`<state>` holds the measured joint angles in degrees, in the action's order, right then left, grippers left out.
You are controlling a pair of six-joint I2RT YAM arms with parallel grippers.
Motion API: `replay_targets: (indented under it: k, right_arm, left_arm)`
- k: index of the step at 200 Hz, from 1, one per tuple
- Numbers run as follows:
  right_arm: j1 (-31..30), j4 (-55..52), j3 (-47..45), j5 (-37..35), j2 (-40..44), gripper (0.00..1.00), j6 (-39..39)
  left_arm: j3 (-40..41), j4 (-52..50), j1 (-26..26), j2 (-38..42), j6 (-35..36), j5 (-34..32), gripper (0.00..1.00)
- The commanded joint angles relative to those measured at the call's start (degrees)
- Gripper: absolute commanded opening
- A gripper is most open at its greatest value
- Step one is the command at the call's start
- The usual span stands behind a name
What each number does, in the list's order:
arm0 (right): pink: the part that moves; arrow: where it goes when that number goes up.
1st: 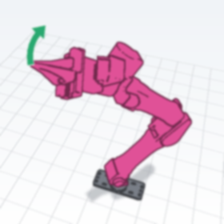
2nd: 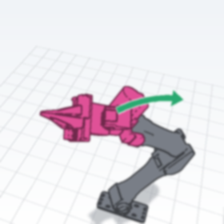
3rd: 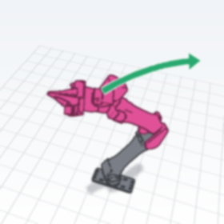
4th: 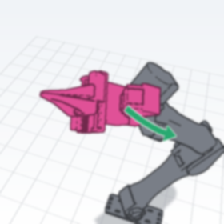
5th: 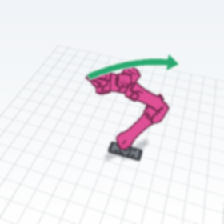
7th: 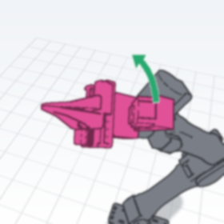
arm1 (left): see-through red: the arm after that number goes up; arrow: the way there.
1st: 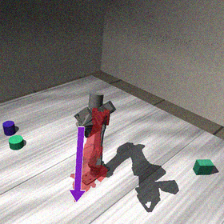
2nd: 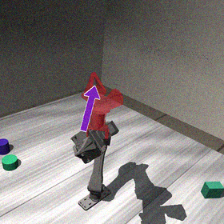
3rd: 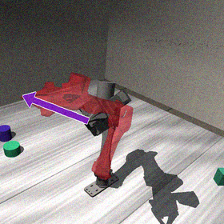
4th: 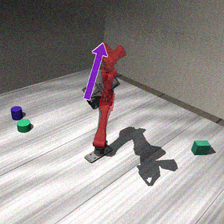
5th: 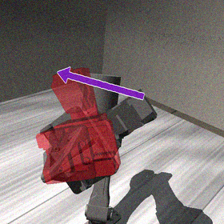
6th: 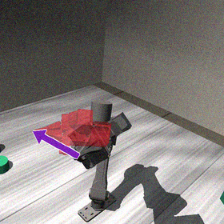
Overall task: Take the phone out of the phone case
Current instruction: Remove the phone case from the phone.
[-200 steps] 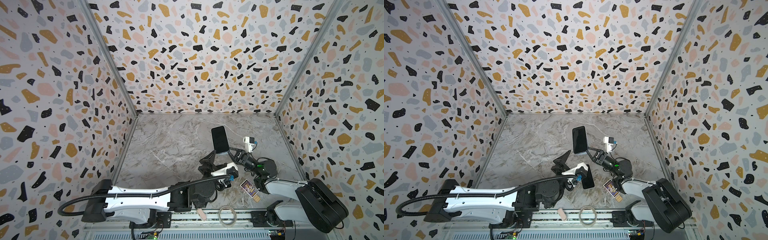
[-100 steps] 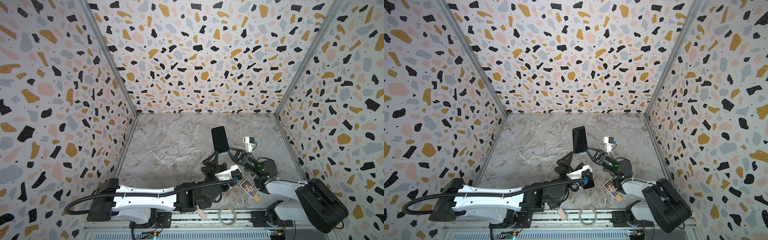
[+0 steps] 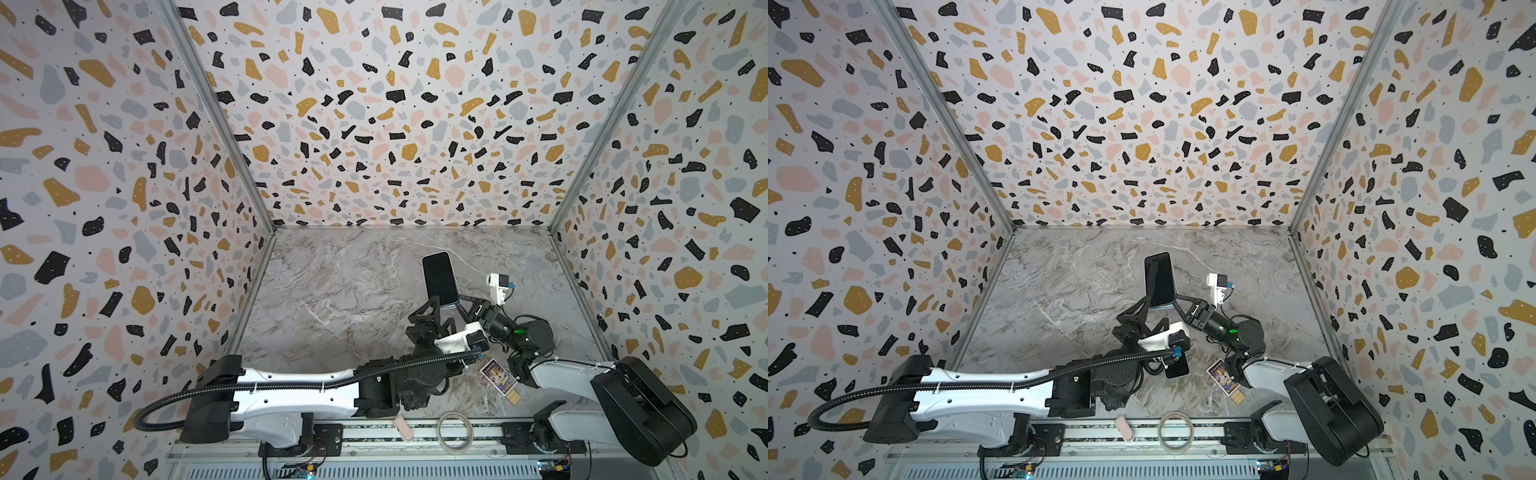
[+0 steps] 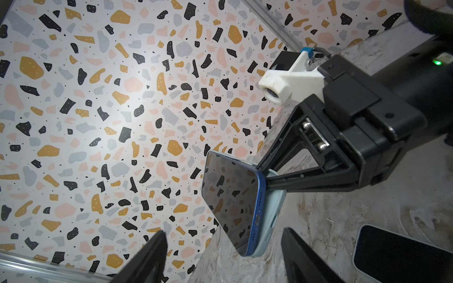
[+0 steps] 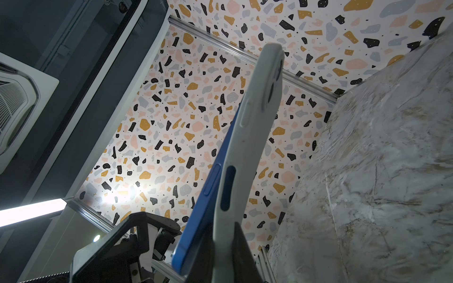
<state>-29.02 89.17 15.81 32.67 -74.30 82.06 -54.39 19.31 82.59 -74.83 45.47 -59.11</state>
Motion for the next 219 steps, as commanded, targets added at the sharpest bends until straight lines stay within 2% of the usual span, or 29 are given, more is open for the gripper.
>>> replay_targets:
  k: [1, 219]
  right_arm:
    - [-0.30, 9.00, 2.23, 0.21, 0.78, 0.00, 0.03]
    - [-0.61, 11.20, 3.05, 0.56, -0.65, 0.00, 0.82]
  left_arm:
    - [-2.62, 0.50, -1.00, -0.98, 0.19, 1.11, 0.75]
    - [-5.37, 1.21, -7.97, -5.21, 2.81, 5.32, 0.68]
